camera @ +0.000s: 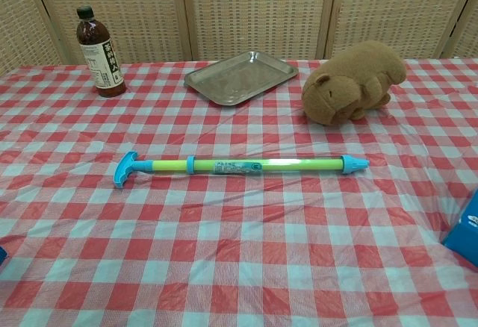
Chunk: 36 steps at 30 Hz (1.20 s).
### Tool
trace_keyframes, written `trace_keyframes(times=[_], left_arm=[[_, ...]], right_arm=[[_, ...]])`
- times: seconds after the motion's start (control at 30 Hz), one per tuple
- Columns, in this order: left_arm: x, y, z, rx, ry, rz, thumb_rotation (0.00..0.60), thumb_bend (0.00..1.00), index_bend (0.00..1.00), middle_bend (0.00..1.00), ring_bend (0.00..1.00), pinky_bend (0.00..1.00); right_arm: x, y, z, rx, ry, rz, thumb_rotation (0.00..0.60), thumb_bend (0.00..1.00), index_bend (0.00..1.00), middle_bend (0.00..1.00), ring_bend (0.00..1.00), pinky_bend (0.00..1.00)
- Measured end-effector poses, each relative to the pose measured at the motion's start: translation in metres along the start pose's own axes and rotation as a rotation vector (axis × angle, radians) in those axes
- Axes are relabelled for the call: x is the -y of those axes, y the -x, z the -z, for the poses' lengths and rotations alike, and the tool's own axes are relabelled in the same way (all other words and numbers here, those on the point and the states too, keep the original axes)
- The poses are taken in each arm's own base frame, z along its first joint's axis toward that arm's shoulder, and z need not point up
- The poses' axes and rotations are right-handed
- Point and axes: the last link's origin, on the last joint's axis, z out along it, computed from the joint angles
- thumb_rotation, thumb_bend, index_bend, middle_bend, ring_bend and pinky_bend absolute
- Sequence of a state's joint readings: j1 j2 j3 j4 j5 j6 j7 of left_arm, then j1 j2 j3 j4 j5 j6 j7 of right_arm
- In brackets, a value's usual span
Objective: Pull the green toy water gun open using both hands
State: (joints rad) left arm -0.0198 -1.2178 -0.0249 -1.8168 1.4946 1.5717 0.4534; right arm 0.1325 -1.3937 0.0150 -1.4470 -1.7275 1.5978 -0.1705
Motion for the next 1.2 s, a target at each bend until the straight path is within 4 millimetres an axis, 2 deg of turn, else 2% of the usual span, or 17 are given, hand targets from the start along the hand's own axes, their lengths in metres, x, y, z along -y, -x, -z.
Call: trace_keyframes(times=[0.87, 0.9, 0.97, 1.0, 1.07, 1.13, 1.2], left_arm=[[-0.004, -0.001, 0.000, -0.012, 0.006, 0.010, 0.600, 0.12, 0.00, 0.00, 0.00, 0.00], [-0.005, -0.001, 0.001, -0.017, 0.005, 0.013, 0.600, 0.12, 0.00, 0.00, 0.00, 0.01], [-0.006, -0.002, 0.001, -0.029, 0.004, 0.019, 0.600, 0.13, 0.00, 0.01, 0.06, 0.09], [-0.008, -0.003, 0.001, -0.039, 0.004, 0.025, 0.600, 0.13, 0.00, 0.08, 0.15, 0.20], [-0.010, -0.003, 0.000, -0.052, 0.004, 0.033, 0.600, 0.15, 0.00, 0.34, 0.41, 0.41], [-0.013, -0.003, -0.004, -0.070, 0.003, 0.040, 0.600, 0.16, 0.02, 0.53, 0.57, 0.52], [-0.016, -0.003, -0.009, -0.076, 0.004, 0.045, 0.600, 0.17, 0.08, 0.67, 0.68, 0.60]], right_arm=[[-0.002, 0.001, 0.001, 0.031, 0.019, -0.014, 0.600, 0.12, 0.00, 0.00, 0.00, 0.00], [-0.002, 0.001, 0.001, 0.034, 0.019, -0.019, 0.600, 0.12, 0.00, 0.00, 0.00, 0.00], [-0.002, 0.001, 0.001, 0.037, 0.020, -0.025, 0.600, 0.12, 0.00, 0.00, 0.00, 0.00], [-0.002, 0.001, 0.000, 0.039, 0.021, -0.027, 0.600, 0.12, 0.00, 0.00, 0.00, 0.00], [-0.003, 0.002, -0.001, 0.043, 0.026, -0.028, 0.600, 0.12, 0.00, 0.00, 0.00, 0.00], [-0.005, 0.003, -0.002, 0.045, 0.033, -0.031, 0.600, 0.12, 0.00, 0.00, 0.00, 0.00], [-0.006, 0.002, -0.004, 0.043, 0.040, -0.035, 0.600, 0.12, 0.00, 0.00, 0.00, 0.00]])
